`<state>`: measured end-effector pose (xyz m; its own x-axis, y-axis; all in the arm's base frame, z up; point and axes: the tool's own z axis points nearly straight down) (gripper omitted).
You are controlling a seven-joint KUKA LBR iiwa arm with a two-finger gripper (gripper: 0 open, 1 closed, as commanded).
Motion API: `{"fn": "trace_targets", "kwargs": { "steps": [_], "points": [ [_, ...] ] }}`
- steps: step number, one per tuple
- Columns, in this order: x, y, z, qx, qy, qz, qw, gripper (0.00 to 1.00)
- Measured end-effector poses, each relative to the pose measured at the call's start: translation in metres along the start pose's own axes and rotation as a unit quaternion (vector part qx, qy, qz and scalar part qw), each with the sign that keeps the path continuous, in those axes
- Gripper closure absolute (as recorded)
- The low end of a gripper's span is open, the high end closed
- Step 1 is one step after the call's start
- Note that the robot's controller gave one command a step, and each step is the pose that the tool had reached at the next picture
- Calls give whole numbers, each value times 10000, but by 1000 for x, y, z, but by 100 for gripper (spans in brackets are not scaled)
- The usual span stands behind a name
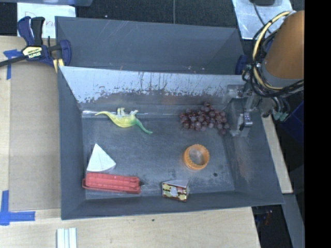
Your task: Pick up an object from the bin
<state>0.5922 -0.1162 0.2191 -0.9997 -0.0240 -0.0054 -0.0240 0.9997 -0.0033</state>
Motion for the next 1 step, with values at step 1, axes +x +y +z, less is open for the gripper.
{"fn": "trace_targets", "kwargs": {
  "steps": [1],
  "points": [
    [-6,-1,38,1,-14,-938,9956,0]
  ]
}}
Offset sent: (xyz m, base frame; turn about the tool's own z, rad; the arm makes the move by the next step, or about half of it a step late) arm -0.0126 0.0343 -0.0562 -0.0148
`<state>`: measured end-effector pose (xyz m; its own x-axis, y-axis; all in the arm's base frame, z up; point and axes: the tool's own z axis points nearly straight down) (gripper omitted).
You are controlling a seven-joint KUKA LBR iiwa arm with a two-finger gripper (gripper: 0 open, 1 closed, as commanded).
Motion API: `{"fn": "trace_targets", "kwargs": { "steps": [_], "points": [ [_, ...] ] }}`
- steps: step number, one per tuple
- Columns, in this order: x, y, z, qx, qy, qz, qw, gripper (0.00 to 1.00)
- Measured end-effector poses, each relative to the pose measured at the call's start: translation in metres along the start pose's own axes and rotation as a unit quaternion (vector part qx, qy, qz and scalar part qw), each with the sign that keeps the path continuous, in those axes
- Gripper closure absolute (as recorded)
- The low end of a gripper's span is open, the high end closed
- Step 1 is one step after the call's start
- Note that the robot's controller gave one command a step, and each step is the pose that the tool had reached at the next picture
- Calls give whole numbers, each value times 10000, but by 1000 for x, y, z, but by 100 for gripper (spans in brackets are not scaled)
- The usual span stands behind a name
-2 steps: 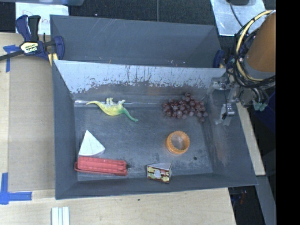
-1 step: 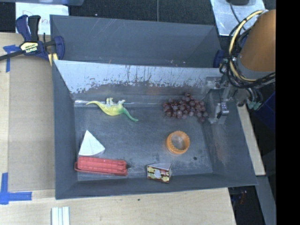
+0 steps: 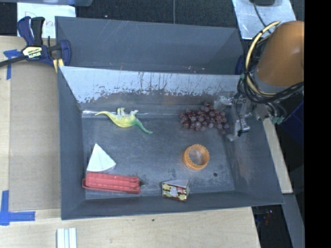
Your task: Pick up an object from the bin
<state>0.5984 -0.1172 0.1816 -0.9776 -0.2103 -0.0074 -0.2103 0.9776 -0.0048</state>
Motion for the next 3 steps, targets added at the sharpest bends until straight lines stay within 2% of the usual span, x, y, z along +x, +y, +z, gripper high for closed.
{"fn": "trace_targets", "kwargs": {
  "steps": [1,2,3],
  "points": [
    [8,29,15,-7,-11,825,9966,0],
    [-16,58,21,7,-28,272,9996,0],
    [-7,62,33,-2,-47,490,9988,0]
  ]
}}
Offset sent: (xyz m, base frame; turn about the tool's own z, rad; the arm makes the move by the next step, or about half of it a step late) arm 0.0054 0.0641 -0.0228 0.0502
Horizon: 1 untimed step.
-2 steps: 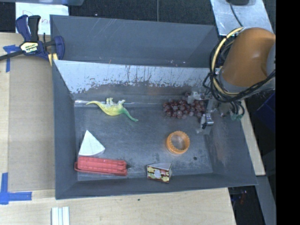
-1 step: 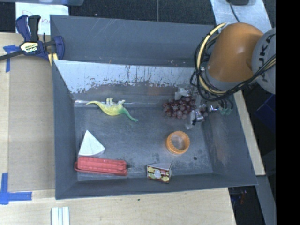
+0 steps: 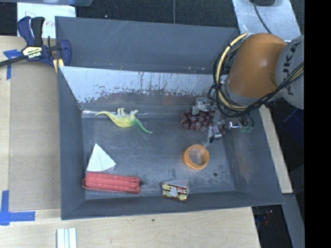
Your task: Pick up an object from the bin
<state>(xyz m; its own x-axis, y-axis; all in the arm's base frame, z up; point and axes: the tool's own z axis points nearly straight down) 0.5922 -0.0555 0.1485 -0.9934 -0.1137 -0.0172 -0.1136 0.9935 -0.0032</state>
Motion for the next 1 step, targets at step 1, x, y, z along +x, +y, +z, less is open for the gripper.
{"fn": "trace_targets", "kwargs": {
  "steps": [1],
  "points": [
    [-4,1,3,8,2,-556,9985,0]
  ]
}}
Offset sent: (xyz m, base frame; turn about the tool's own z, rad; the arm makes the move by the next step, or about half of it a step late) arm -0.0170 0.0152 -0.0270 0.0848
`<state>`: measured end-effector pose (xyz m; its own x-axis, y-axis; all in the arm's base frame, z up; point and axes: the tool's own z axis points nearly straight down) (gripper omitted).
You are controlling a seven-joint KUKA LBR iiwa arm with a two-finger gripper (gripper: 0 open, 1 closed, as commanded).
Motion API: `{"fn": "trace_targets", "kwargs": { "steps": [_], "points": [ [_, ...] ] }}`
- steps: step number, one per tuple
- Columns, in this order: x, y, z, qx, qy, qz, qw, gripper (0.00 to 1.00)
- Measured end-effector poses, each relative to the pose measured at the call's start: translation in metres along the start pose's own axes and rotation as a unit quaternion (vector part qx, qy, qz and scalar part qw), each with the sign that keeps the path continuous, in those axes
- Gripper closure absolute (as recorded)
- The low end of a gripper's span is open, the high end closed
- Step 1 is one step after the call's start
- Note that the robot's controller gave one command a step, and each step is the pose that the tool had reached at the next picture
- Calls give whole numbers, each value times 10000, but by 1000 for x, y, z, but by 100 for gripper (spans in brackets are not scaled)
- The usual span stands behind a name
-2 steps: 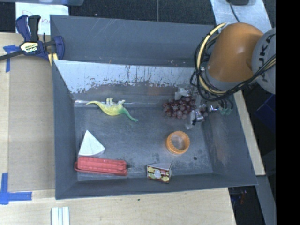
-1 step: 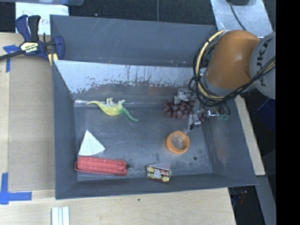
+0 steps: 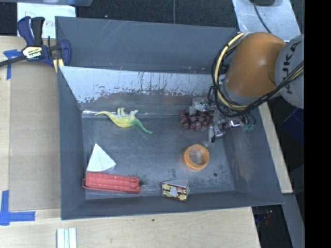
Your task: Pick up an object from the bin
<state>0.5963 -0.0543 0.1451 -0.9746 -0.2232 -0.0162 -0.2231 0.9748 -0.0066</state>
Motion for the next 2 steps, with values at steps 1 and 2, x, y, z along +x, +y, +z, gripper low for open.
{"fn": "trace_targets", "kwargs": {
  "steps": [1,2],
  "points": [
    [1,3,4,-3,-4,-912,9958,0],
    [-9,-41,-16,-1,-24,-479,9988,0]
  ]
}}
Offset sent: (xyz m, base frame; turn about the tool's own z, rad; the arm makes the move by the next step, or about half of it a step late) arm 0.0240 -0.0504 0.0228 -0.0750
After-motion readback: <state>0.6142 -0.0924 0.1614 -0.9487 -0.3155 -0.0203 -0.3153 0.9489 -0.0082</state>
